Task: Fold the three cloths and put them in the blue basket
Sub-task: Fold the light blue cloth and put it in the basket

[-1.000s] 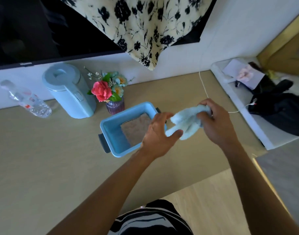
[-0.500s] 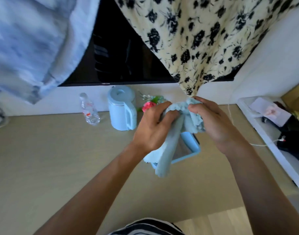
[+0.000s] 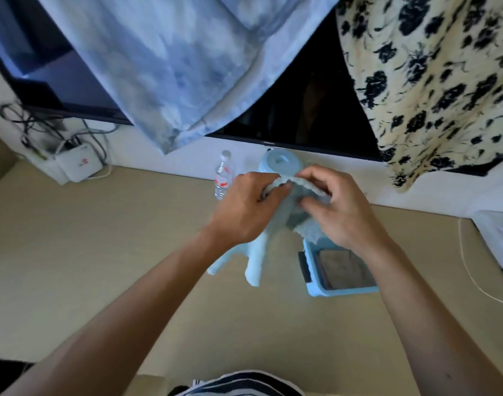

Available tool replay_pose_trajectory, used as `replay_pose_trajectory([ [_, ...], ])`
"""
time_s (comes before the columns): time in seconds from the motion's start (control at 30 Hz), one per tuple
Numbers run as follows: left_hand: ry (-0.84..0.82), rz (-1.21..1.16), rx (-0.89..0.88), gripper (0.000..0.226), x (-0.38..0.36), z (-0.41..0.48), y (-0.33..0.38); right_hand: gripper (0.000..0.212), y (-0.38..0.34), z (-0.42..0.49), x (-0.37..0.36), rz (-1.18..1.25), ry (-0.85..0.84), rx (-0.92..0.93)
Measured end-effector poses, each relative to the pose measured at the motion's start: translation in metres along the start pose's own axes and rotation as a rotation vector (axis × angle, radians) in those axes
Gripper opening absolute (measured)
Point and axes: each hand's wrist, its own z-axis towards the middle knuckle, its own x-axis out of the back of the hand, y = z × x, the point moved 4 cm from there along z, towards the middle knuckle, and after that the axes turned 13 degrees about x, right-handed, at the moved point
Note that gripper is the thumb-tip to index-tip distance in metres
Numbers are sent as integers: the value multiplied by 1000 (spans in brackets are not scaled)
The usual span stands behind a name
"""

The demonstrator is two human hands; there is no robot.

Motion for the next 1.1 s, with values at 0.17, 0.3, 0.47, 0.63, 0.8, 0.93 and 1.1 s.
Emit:
replay_pose_trajectory([
  [0.17,100,210,-30,16,53,-6,-31,16,-3,13,-15,4,-1,-9],
  [0.3,182,330,-11,26,91,-14,-58,6,-3,18,-22,-3,-35,20],
  [0.47,228,408,0,29,117,-17,-100,9,6,20,-30,-89,-104,-2],
  [0.63,199,429,27,17,129,-11,-137,16,35,22,-44,-120,-211,-88],
  [0.8,165,448,129,9,134,-1,-171,13,69,32,-63,-207,-189,-100],
  [0.93,209,370,125,12,140,-2,-179,16,80,34,-65,-159,-81,-78],
  [1.1,170,271,72,13,153,-26,-180,13,78,12,-73,55,-75,-62],
])
